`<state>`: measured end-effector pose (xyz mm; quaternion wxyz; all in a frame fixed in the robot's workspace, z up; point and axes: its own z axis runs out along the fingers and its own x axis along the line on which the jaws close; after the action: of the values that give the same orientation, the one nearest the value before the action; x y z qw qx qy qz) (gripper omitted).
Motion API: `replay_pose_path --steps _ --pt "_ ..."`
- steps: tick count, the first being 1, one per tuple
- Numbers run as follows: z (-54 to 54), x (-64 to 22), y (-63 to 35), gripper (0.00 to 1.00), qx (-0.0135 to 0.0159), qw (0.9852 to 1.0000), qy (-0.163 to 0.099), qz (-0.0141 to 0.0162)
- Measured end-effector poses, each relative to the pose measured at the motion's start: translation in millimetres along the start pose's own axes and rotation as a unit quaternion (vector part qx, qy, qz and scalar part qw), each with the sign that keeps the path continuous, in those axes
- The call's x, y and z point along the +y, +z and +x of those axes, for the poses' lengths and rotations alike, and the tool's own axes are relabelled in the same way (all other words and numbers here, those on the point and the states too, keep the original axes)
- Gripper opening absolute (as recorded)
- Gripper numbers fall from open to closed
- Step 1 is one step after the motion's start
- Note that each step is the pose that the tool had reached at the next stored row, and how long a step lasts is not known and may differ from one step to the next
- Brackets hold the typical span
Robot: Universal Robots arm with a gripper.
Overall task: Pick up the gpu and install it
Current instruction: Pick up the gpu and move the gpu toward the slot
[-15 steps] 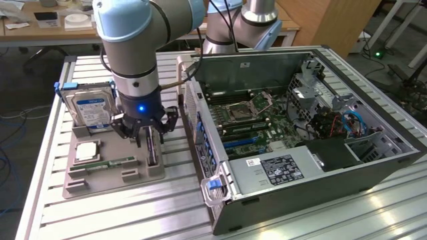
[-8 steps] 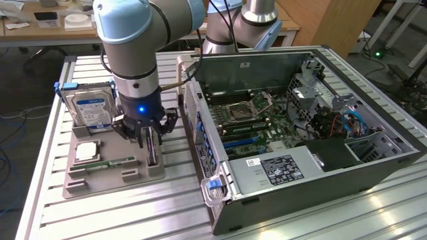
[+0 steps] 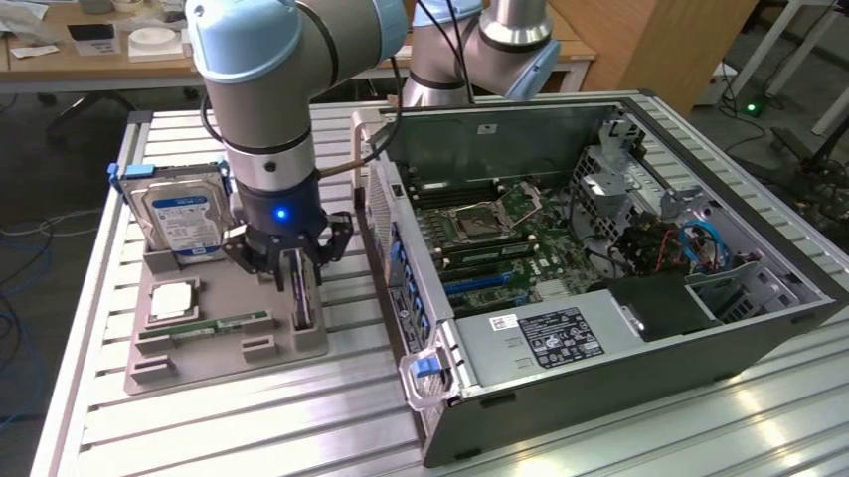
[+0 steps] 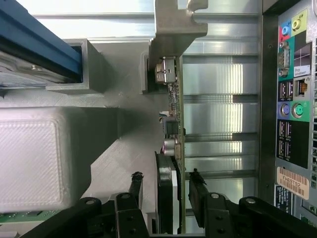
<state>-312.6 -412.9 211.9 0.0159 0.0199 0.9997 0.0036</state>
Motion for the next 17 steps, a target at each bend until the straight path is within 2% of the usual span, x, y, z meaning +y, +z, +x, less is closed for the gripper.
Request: replay_pose_path --steps 3,4,5,6,11,12,17 --pt "0.0 0.1 0.1 0.49 0.0 1.0 0.0 0.0" --pt "0.0 0.1 0.1 0.43 0.0 1.0 0.0 0.0" --pt "0.0 0.1 0.1 0.43 0.0 1.0 0.0 0.0" --pt "0.0 0.1 0.1 0.36 0.0 1.0 0.0 0.0" --pt "0.1 0.1 0.1 0.35 0.0 1.0 0.0 0.0" --pt "0.1 0.1 0.1 0.28 0.0 1.0 0.0 0.0" --pt "0.1 0.1 0.1 0.28 0.0 1.0 0.0 0.0"
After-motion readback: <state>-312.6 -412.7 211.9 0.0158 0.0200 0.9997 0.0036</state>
